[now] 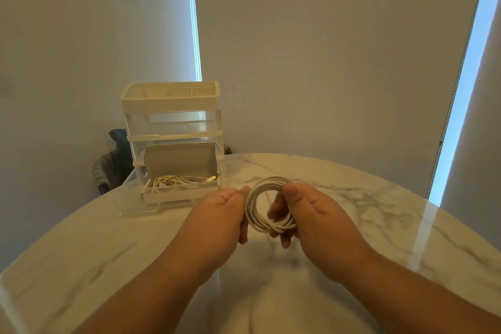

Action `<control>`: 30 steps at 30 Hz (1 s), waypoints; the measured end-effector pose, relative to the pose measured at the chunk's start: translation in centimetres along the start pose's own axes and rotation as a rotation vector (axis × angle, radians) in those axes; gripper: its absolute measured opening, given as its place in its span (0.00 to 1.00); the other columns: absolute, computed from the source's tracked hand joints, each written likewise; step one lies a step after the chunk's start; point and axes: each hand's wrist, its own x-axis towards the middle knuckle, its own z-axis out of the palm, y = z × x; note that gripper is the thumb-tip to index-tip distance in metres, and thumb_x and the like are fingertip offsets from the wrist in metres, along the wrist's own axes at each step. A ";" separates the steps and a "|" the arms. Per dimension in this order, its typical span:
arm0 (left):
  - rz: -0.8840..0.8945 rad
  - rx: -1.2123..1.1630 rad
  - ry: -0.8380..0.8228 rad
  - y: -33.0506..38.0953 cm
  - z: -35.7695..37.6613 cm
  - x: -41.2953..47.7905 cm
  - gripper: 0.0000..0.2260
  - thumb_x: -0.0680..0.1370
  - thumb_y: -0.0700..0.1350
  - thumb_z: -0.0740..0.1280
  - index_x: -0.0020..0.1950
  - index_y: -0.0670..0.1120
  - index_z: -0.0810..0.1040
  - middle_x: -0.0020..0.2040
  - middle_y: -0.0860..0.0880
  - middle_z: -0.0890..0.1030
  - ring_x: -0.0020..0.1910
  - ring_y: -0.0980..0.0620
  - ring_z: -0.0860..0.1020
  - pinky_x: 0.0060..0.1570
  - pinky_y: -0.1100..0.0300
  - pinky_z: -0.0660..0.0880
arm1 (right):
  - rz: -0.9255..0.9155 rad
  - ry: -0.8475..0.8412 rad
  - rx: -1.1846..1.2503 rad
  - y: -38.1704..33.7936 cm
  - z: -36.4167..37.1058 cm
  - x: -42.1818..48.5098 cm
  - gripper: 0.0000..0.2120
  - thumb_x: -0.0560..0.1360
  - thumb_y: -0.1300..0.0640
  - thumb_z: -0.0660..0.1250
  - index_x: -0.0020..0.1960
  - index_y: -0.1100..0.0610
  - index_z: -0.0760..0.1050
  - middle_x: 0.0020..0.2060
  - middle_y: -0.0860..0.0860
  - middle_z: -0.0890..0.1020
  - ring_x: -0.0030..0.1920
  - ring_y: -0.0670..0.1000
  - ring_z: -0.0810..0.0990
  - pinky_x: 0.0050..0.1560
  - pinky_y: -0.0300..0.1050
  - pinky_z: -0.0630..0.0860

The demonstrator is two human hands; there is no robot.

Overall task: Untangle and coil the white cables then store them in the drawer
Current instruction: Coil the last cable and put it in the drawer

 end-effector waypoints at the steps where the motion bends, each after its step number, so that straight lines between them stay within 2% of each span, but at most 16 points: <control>1: 0.006 -0.011 0.000 0.0 0.0 0.0 0.23 0.82 0.56 0.56 0.37 0.43 0.77 0.28 0.48 0.76 0.28 0.52 0.72 0.37 0.52 0.72 | 0.055 -0.001 0.092 -0.2 0.3 -0.1 0.20 0.78 0.39 0.56 0.48 0.51 0.80 0.35 0.51 0.81 0.33 0.52 0.81 0.33 0.44 0.77; 3: 0.028 0.007 0.018 -0.1 -0.1 0.1 0.23 0.82 0.57 0.57 0.36 0.44 0.76 0.27 0.48 0.75 0.27 0.53 0.71 0.37 0.53 0.72 | 0.134 -0.015 0.207 -0.4 0.7 0.0 0.14 0.82 0.46 0.57 0.54 0.50 0.79 0.34 0.53 0.79 0.31 0.55 0.81 0.29 0.46 0.74; 5: 0.053 0.047 0.040 -0.4 -0.3 0.4 0.23 0.82 0.57 0.57 0.39 0.41 0.77 0.27 0.49 0.74 0.26 0.54 0.71 0.37 0.52 0.73 | 0.201 -0.025 0.274 -0.6 0.9 0.1 0.13 0.84 0.50 0.56 0.56 0.52 0.79 0.33 0.54 0.78 0.30 0.55 0.80 0.28 0.46 0.72; 8: 0.080 0.133 0.111 -0.9 -0.7 0.8 0.22 0.82 0.56 0.58 0.42 0.41 0.78 0.27 0.48 0.75 0.27 0.53 0.72 0.40 0.48 0.77 | 0.294 0.011 0.304 -0.7 0.9 0.2 0.14 0.84 0.52 0.56 0.54 0.57 0.79 0.32 0.54 0.78 0.31 0.56 0.81 0.27 0.45 0.71; 10: 0.116 0.200 0.176 -1.1 -0.9 1.0 0.21 0.82 0.55 0.57 0.41 0.42 0.79 0.29 0.45 0.77 0.28 0.54 0.74 0.41 0.49 0.77 | 0.324 0.031 0.341 -0.7 1.0 0.3 0.14 0.84 0.52 0.57 0.52 0.58 0.79 0.33 0.54 0.79 0.33 0.58 0.83 0.27 0.44 0.72; 13: 0.162 0.244 0.247 -1.4 -1.0 1.2 0.21 0.82 0.54 0.57 0.40 0.41 0.78 0.34 0.40 0.78 0.32 0.50 0.74 0.41 0.48 0.76 | 0.346 0.038 0.365 -0.9 1.2 0.4 0.14 0.84 0.52 0.57 0.52 0.58 0.79 0.32 0.53 0.80 0.34 0.59 0.84 0.27 0.44 0.72; 15: 0.119 0.234 0.253 -1.6 -1.1 1.6 0.21 0.82 0.54 0.57 0.40 0.40 0.77 0.32 0.40 0.77 0.31 0.49 0.73 0.39 0.48 0.75 | 0.351 0.034 0.385 -0.9 1.4 0.3 0.14 0.84 0.53 0.57 0.52 0.58 0.79 0.31 0.53 0.81 0.34 0.59 0.84 0.27 0.44 0.73; 19: -0.202 -0.142 0.119 -1.4 0.3 1.0 0.20 0.82 0.56 0.60 0.38 0.43 0.75 0.29 0.47 0.74 0.29 0.50 0.71 0.33 0.55 0.69 | 0.359 0.072 0.409 -0.5 1.4 0.2 0.13 0.84 0.55 0.58 0.51 0.60 0.79 0.32 0.55 0.79 0.31 0.58 0.81 0.26 0.44 0.73; 21: -0.377 -0.381 0.028 -0.7 1.3 0.3 0.23 0.81 0.60 0.59 0.46 0.41 0.79 0.34 0.46 0.77 0.29 0.50 0.74 0.30 0.58 0.70 | 0.366 0.101 0.390 -0.2 1.2 0.3 0.13 0.84 0.56 0.58 0.51 0.61 0.79 0.34 0.57 0.78 0.29 0.56 0.80 0.25 0.44 0.74; 23: -0.473 -0.595 -0.118 0.0 2.0 -0.3 0.28 0.79 0.63 0.59 0.54 0.39 0.80 0.38 0.43 0.80 0.31 0.50 0.76 0.32 0.58 0.71 | 0.366 0.116 0.401 0.0 1.0 0.4 0.13 0.84 0.57 0.59 0.49 0.63 0.78 0.35 0.57 0.77 0.28 0.56 0.78 0.25 0.45 0.74; 25: -0.456 -0.687 -0.205 0.1 2.5 -0.7 0.25 0.78 0.60 0.63 0.55 0.38 0.81 0.40 0.41 0.80 0.35 0.48 0.77 0.37 0.56 0.73 | 0.378 0.116 0.431 0.1 0.9 0.5 0.13 0.84 0.57 0.59 0.47 0.64 0.76 0.33 0.58 0.78 0.27 0.55 0.77 0.24 0.45 0.74; 26: -0.416 -0.704 -0.188 0.1 2.7 -0.7 0.21 0.78 0.56 0.65 0.55 0.38 0.81 0.41 0.40 0.81 0.37 0.47 0.77 0.39 0.55 0.75 | 0.392 0.109 0.443 0.1 0.8 0.5 0.13 0.84 0.57 0.59 0.47 0.64 0.76 0.34 0.59 0.78 0.27 0.55 0.78 0.24 0.45 0.74; 28: -0.331 -0.708 -0.083 -0.2 2.9 -0.4 0.14 0.80 0.48 0.65 0.53 0.36 0.81 0.42 0.38 0.83 0.37 0.45 0.79 0.41 0.53 0.78 | 0.434 0.063 0.462 0.3 0.8 0.6 0.14 0.84 0.55 0.58 0.52 0.64 0.77 0.37 0.62 0.79 0.27 0.55 0.78 0.24 0.44 0.74; 30: -0.278 -0.667 0.015 -0.6 2.9 -0.1 0.12 0.81 0.44 0.64 0.51 0.35 0.80 0.41 0.39 0.84 0.37 0.45 0.81 0.41 0.53 0.79 | 0.471 0.003 0.469 0.2 0.8 0.6 0.13 0.85 0.55 0.57 0.56 0.63 0.76 0.38 0.62 0.80 0.27 0.55 0.77 0.24 0.44 0.74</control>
